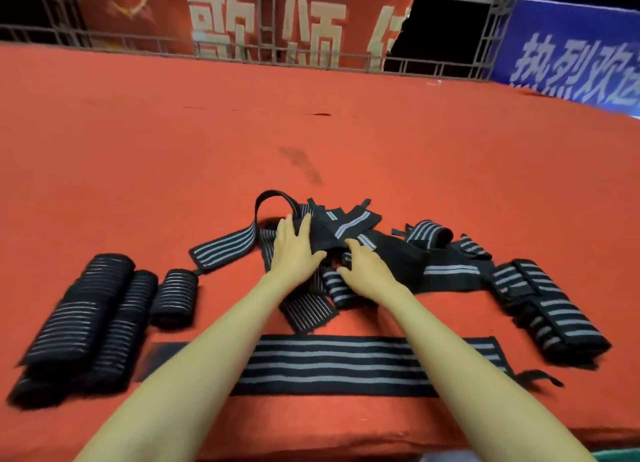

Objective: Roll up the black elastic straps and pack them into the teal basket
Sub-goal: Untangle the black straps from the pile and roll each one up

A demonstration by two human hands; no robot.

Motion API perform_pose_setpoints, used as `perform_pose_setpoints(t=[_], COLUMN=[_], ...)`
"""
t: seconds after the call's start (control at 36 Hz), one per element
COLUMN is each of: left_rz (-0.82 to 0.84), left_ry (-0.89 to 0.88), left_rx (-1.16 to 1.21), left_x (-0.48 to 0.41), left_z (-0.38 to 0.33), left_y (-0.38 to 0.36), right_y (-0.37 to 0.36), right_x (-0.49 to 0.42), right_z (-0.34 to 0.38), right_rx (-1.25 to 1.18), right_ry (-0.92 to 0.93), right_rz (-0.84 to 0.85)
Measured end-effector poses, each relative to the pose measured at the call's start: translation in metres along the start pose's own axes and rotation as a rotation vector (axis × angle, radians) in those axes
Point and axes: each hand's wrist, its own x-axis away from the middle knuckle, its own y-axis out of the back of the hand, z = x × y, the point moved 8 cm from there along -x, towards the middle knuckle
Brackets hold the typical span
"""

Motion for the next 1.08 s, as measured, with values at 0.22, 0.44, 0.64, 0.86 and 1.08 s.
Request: perform_pose_setpoints(t=[0.22,0.44,0.64,0.86,1.08], left_rz=[-0.122,-0.255,-0.213,0.207,0.09], left_ry=[-0.012,-0.297,-0.63,-0.501,-0.18], left_rx=[0.18,0.148,0.109,0.279,0.351], left_x=[-0.001,0.05,0.091,0.127,0.112], left_z=[0.003,-0.032,-0.059,-0.056,-0.019], left_y=[0.016,0.035,0.036,-0.001,-0.012], right_y=[-0.01,0.002,0.011,0.044,0.039], right_x=[-0.008,0.012,0.026,0.049,0.095], right_z=[-0.018,-0.04,-0.036,-0.052,-0.097], right_rx=[-0.045,-0.876,-1.445,-0.954,-0.963], right_ry=[-0.044,-0.211,-0.23,-0.218,-0.347], right_rz=[0.025,-0.202,-0.221,-0.362,-0.443])
